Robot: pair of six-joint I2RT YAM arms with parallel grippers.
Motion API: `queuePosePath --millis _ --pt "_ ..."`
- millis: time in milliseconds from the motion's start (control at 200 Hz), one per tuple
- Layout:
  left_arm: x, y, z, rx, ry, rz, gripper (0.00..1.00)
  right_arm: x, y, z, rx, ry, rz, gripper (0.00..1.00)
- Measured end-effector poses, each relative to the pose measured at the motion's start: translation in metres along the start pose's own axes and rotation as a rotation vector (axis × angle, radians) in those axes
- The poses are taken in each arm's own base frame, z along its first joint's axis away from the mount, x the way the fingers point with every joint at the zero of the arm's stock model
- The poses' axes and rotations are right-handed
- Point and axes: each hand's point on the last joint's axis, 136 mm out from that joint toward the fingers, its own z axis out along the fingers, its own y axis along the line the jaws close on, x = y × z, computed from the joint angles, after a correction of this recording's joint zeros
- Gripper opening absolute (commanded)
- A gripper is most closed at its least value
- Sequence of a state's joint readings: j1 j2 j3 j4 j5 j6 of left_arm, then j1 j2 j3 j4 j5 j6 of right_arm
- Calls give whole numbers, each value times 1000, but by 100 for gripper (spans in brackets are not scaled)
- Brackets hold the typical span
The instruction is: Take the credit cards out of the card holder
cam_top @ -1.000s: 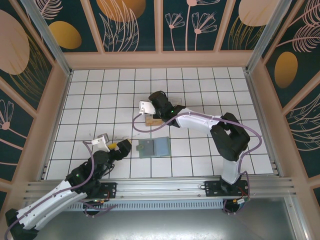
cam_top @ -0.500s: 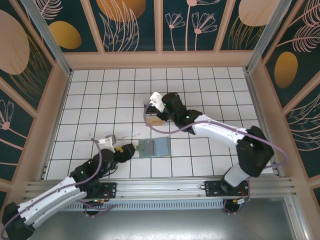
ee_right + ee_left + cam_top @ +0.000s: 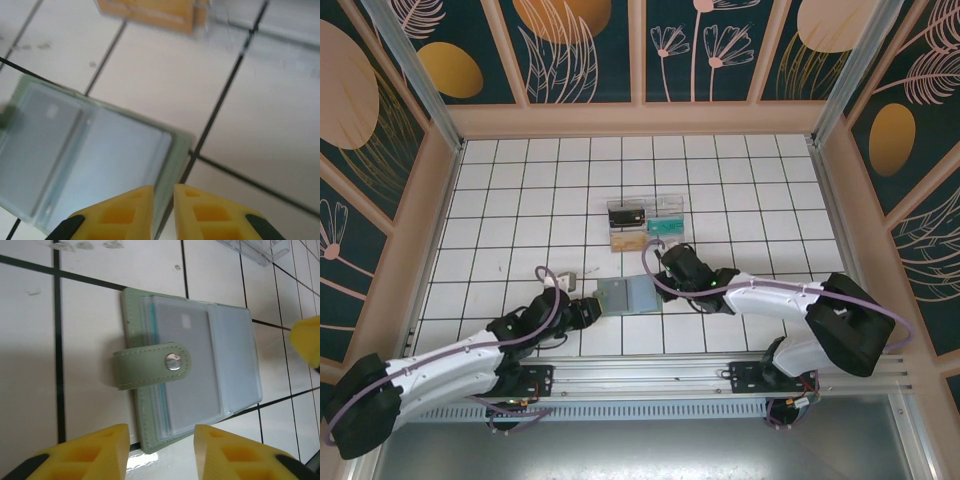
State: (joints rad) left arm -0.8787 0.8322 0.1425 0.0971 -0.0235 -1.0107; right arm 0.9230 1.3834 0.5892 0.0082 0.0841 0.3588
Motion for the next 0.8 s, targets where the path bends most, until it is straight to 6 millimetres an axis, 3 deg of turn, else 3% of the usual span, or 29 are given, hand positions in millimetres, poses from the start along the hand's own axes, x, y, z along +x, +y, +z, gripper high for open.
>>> queuePosePath --millis 195,796 --pt "-2 -15 7 27 24 14 34 21 -3 8 -10 39 102 16" --pt "0 -15 28 -43 79 58 32 29 5 22 -25 54 128 13"
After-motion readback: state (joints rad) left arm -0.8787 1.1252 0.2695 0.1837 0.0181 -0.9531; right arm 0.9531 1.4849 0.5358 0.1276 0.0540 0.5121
